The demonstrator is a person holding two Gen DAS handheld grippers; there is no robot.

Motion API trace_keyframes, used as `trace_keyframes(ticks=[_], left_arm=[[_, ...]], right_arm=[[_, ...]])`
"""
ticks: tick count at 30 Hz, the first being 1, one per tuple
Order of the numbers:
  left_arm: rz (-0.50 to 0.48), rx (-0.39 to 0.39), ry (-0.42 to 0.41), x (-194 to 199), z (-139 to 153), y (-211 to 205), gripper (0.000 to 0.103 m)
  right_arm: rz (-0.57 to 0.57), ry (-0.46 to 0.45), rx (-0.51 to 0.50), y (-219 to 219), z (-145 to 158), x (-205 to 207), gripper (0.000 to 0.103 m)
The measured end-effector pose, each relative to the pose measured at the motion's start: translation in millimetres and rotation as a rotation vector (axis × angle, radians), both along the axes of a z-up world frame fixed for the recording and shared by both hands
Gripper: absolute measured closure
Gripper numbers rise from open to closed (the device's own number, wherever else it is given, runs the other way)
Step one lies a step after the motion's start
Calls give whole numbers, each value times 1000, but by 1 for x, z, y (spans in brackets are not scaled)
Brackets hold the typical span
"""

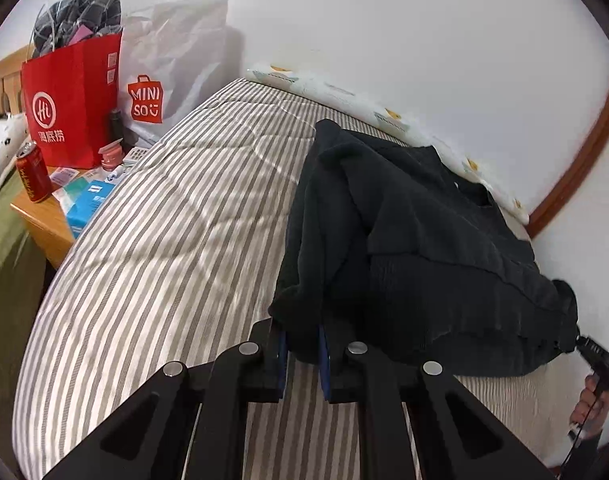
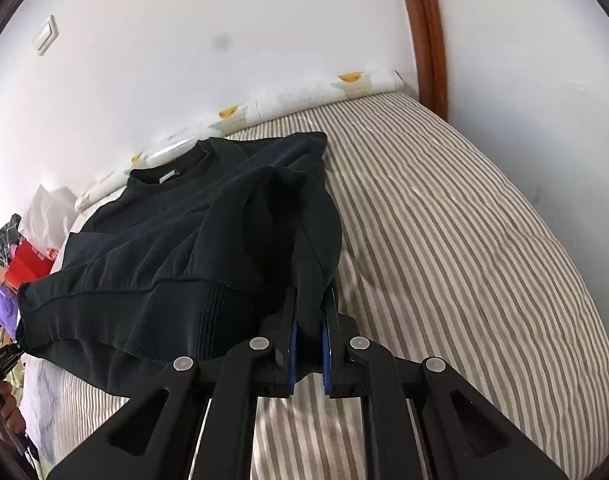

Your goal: Fold small clothes

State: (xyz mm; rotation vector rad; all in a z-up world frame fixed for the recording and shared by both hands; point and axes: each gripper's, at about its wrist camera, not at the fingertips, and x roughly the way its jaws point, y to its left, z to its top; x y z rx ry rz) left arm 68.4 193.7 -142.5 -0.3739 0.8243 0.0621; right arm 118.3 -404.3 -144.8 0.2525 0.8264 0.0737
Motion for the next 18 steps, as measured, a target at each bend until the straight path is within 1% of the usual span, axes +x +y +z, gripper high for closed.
trace_keyframes(ticks=[4, 8, 12, 14, 16, 18], left_arm=[[-10, 1, -2, -24, -2, -4, 91], [-28, 22, -6, -35, -3, -10, 91], [-30, 49, 2, -36, -6, -14, 90], [-27, 55, 7, -37, -5, -13, 87], [-26, 64, 5, -42, -1, -11, 86], [-30, 67, -1, -48, 3, -10, 84]], right_arm=[[-1, -11, -19, -2, 2, -24, 94], [-3, -19, -61, -3, 2, -42, 94], [-38, -8, -72, -4, -3, -40, 93], [-54, -7, -87, -3, -3, -41, 90], [-80, -29, -100, -4, 4, -44, 89], [-101, -55, -105, -6, 14, -51, 86]])
